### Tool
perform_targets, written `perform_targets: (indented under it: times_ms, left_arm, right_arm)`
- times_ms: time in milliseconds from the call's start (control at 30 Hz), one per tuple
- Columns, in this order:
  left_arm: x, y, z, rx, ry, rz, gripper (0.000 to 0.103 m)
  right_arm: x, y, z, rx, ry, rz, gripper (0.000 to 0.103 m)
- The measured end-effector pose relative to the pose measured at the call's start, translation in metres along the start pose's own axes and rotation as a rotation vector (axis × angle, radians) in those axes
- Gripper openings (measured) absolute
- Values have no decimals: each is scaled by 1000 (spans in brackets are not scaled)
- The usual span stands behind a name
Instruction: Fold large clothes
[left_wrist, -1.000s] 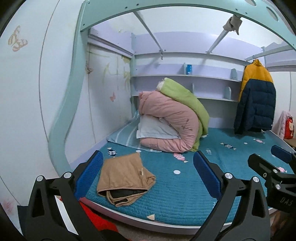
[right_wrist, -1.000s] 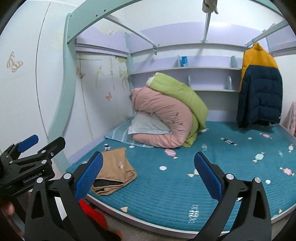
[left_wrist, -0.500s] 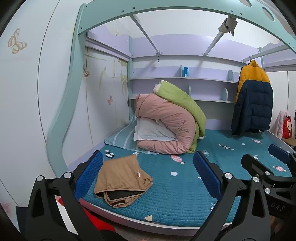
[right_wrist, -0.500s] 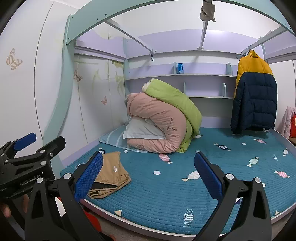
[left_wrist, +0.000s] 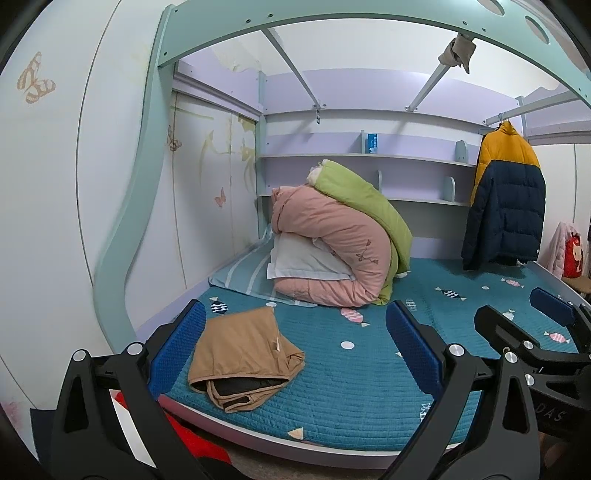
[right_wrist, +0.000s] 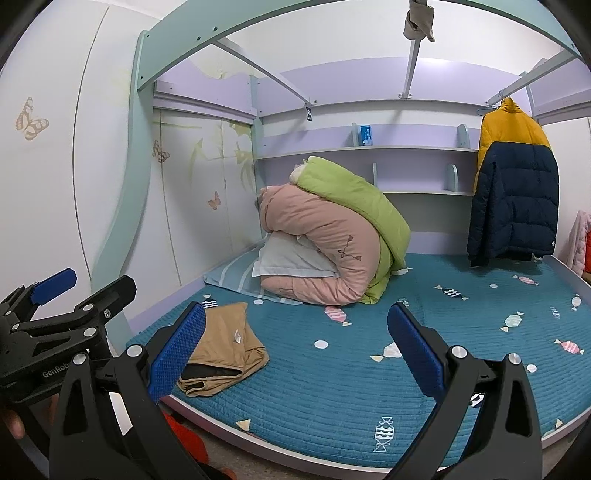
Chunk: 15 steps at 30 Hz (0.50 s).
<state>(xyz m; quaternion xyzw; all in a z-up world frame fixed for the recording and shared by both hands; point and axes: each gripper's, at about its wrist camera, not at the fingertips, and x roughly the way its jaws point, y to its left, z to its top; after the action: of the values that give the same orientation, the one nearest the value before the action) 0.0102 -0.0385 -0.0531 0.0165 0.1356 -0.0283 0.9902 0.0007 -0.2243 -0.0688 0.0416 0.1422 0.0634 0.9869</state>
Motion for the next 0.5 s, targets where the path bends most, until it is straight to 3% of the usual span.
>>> perform_targets:
  times_ms: [500]
  left_arm:
    - [-3, 3, -1, 0, -12, 8, 98]
  right_arm:
    - [0, 3, -2, 0, -2, 6, 95]
